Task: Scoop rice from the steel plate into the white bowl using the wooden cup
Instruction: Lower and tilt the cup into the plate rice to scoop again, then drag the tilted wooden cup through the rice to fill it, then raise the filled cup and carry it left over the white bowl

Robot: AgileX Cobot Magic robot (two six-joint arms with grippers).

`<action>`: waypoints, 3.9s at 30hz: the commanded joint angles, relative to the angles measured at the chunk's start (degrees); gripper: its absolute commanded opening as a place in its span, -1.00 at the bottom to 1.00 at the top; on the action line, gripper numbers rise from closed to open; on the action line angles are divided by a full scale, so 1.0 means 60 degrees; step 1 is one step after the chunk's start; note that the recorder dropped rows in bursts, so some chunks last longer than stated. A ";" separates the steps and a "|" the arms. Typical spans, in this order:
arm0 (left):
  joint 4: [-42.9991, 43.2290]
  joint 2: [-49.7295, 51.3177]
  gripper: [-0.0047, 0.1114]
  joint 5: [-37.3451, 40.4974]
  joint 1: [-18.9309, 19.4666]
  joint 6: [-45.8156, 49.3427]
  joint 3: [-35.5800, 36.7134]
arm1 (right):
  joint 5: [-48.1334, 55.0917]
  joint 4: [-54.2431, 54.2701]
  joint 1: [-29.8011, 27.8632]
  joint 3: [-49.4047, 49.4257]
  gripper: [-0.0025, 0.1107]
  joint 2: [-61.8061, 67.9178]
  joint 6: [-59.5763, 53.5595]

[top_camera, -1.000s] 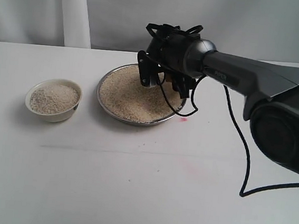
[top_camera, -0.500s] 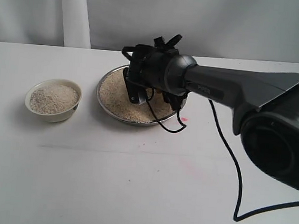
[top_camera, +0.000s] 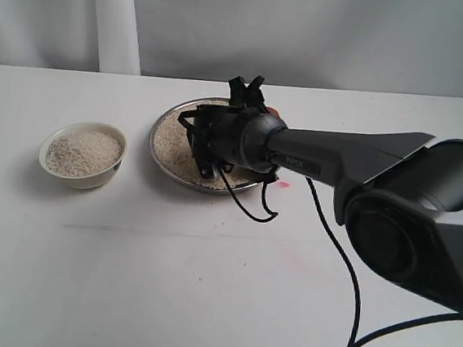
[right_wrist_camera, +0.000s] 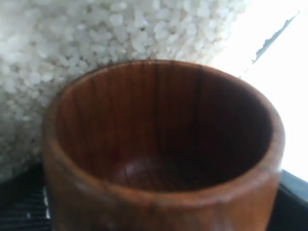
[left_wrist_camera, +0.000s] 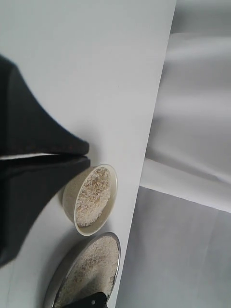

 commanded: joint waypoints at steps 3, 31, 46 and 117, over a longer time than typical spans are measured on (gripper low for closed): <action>-0.0046 0.0002 -0.92 -0.0033 -0.0043 -0.0021 0.0018 | -0.0896 0.0699 0.0092 -0.0045 -0.96 -0.0008 0.0184; -0.0046 0.0002 -0.92 -0.0033 -0.0043 -0.0021 0.0018 | 0.0570 0.3495 0.0460 -0.0045 -0.96 -0.0472 -0.2753; -0.0046 0.0002 -0.92 -0.0033 -0.0043 -0.0021 0.0018 | -0.0403 0.5334 0.0460 -0.0045 -0.96 -0.0488 -0.3029; -0.0046 0.0002 -0.92 -0.0033 -0.0043 -0.0021 0.0018 | -0.5690 1.1032 -0.0073 0.0174 -0.96 -0.2460 -0.1383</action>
